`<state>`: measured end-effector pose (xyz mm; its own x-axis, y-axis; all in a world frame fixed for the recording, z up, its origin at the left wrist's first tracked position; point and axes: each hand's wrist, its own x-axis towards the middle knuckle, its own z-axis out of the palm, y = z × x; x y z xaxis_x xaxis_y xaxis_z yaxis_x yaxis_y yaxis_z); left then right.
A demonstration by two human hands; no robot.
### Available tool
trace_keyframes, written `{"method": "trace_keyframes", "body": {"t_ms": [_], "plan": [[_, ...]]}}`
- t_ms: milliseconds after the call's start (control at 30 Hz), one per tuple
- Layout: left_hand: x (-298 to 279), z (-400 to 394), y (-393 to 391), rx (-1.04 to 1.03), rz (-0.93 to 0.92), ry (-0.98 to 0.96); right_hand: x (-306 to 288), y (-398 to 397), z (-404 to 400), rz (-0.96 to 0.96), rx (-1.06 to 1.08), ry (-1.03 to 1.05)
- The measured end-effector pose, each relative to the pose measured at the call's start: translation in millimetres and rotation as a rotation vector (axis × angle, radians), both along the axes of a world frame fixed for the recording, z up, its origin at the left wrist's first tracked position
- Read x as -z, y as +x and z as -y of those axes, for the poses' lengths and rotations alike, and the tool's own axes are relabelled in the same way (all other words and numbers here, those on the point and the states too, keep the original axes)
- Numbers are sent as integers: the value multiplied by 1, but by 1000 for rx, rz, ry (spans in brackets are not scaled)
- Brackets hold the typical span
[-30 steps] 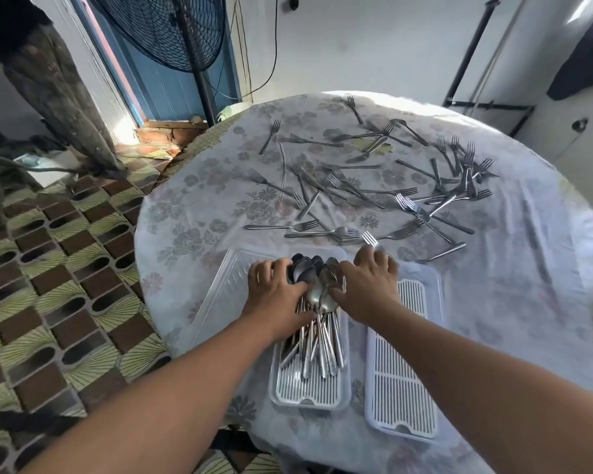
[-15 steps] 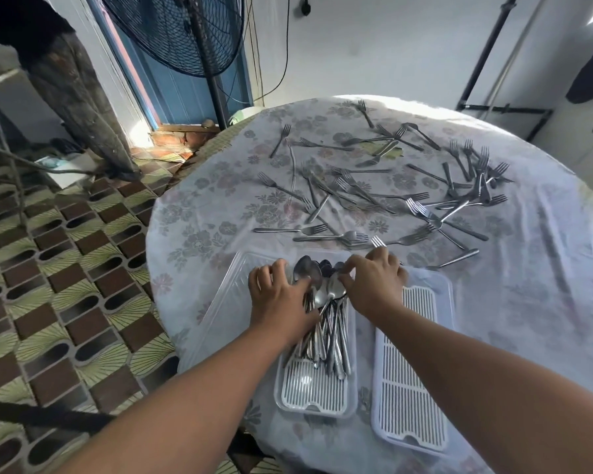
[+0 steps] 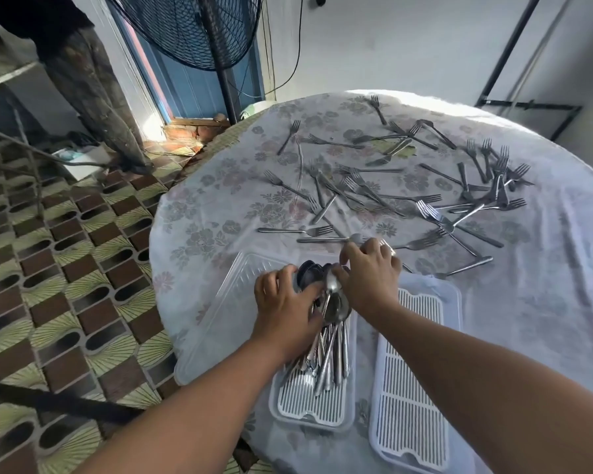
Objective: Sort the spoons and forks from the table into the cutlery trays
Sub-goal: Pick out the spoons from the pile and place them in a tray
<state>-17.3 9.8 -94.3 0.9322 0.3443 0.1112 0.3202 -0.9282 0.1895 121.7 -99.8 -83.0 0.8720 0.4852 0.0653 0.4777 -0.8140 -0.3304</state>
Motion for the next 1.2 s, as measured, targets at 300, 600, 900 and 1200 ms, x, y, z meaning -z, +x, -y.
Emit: {"method": "trace_keyframes", "body": {"t_ms": [300, 600, 900, 1200], "plan": [[6, -3, 13, 53, -43, 104, -6, 1, 20, -3, -72, -66], [19, -9, 21, -80, 34, 60, -18, -4, 19, -69, -168, -451], [28, -17, 34, -267, 174, 9, -27, 16, 9, -132, 78, -11], [31, -19, 28, -242, 90, -133, 0, 6, 7, -73, -20, -72]]}}
